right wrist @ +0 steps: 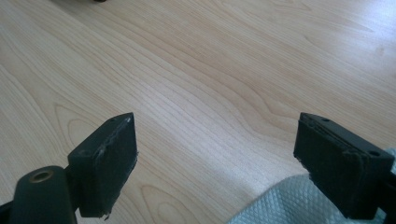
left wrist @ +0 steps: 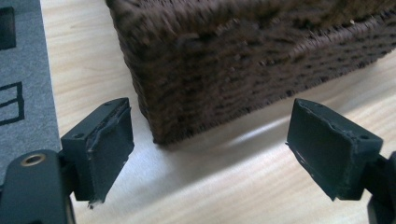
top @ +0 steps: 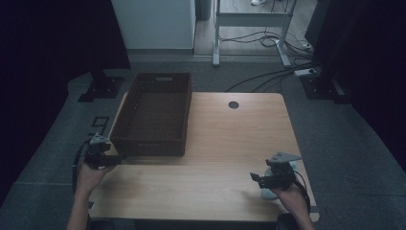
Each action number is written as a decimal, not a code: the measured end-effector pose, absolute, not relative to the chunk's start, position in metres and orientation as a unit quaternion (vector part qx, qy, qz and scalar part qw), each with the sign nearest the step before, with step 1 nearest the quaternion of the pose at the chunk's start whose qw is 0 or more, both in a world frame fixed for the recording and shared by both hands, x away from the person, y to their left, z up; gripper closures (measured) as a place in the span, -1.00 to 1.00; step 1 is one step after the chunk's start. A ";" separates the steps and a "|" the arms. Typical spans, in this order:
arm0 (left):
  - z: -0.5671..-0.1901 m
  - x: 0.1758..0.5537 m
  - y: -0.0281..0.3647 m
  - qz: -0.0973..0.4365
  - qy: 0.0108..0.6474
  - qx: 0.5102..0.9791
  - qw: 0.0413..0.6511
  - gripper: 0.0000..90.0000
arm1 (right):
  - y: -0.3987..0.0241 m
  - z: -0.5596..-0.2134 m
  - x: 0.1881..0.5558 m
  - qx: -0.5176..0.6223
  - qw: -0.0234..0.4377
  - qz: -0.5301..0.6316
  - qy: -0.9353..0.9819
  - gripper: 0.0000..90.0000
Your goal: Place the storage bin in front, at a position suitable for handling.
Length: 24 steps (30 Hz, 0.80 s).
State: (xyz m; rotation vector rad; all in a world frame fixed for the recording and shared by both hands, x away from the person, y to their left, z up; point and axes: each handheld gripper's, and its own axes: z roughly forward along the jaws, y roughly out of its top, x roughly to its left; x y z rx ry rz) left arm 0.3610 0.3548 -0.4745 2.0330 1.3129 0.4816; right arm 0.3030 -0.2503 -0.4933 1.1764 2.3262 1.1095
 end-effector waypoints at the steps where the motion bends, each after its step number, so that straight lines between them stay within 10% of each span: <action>1: -0.474 0.363 0.355 0.180 0.501 0.777 0.336 -0.68 | -0.249 -0.493 0.303 0.408 0.155 0.388 0.812 -0.71; 24: -0.472 0.352 0.297 0.166 0.432 0.818 0.342 -0.65 | -0.189 -0.484 0.342 0.350 0.133 0.384 0.844 -0.65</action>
